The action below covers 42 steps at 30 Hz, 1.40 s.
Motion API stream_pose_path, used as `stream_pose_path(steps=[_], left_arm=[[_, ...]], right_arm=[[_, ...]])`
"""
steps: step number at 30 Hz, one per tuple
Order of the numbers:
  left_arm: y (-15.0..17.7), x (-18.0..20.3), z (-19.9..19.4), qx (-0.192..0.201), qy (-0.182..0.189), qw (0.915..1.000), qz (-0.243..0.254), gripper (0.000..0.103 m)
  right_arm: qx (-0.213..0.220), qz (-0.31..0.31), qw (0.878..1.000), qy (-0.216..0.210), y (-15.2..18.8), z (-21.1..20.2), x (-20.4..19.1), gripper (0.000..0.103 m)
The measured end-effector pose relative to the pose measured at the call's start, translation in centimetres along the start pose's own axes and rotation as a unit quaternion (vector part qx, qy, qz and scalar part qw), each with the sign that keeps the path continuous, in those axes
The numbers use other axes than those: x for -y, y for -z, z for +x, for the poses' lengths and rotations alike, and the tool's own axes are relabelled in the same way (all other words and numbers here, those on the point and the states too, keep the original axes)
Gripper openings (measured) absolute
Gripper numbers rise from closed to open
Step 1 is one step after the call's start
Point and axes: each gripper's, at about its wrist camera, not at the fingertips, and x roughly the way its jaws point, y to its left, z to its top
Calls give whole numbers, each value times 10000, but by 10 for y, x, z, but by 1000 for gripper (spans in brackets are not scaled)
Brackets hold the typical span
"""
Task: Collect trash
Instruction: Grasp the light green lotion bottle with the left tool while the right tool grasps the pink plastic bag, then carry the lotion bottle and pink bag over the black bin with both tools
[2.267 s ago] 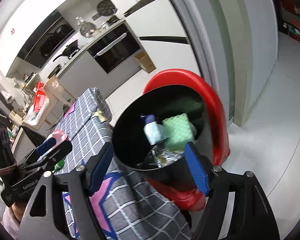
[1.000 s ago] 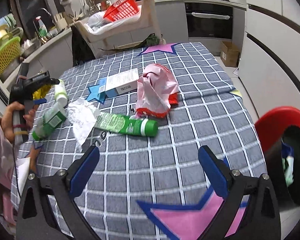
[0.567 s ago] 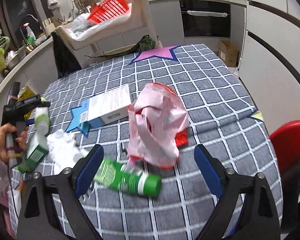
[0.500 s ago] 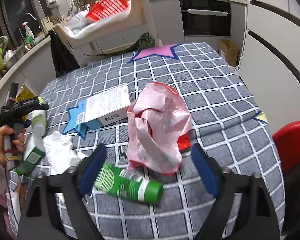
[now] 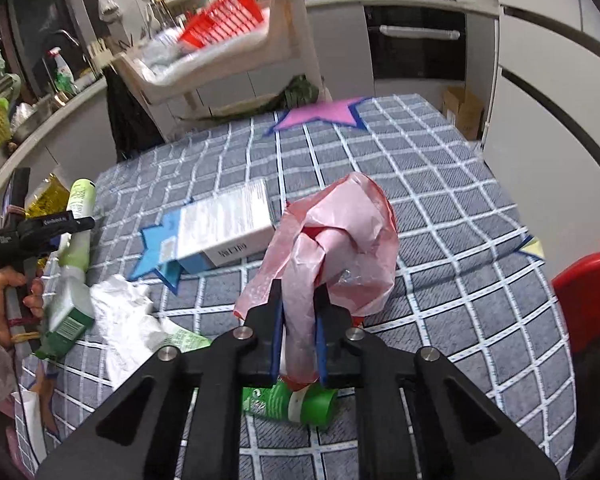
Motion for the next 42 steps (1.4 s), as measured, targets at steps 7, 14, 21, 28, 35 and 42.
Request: stream_pose_path(steps=[7, 14, 21, 28, 35, 42], left_arm=[[9, 21, -54, 540, 414, 9972, 324, 103], [26, 39, -112, 1063, 758, 9890, 689, 103], [65, 68, -173, 1420, 1234, 9715, 1440, 103], [126, 109, -222, 1324, 2061, 9475, 2056, 103], [176, 161, -253, 1071, 2790, 9238, 2395, 103], [213, 224, -273, 823, 3292, 8978, 2807, 103]], right_arm=[[282, -77, 9994, -169, 3, -42, -8, 14], [498, -128, 9984, -241, 16, -87, -8, 14], [654, 28, 9976, -236, 38, -129, 5, 14], [805, 146, 9965, -175, 63, -168, 19, 14], [969, 370, 9946, -74, 89, -201, 44, 14], [1143, 783, 9901, 216, 113, -234, 93, 14]])
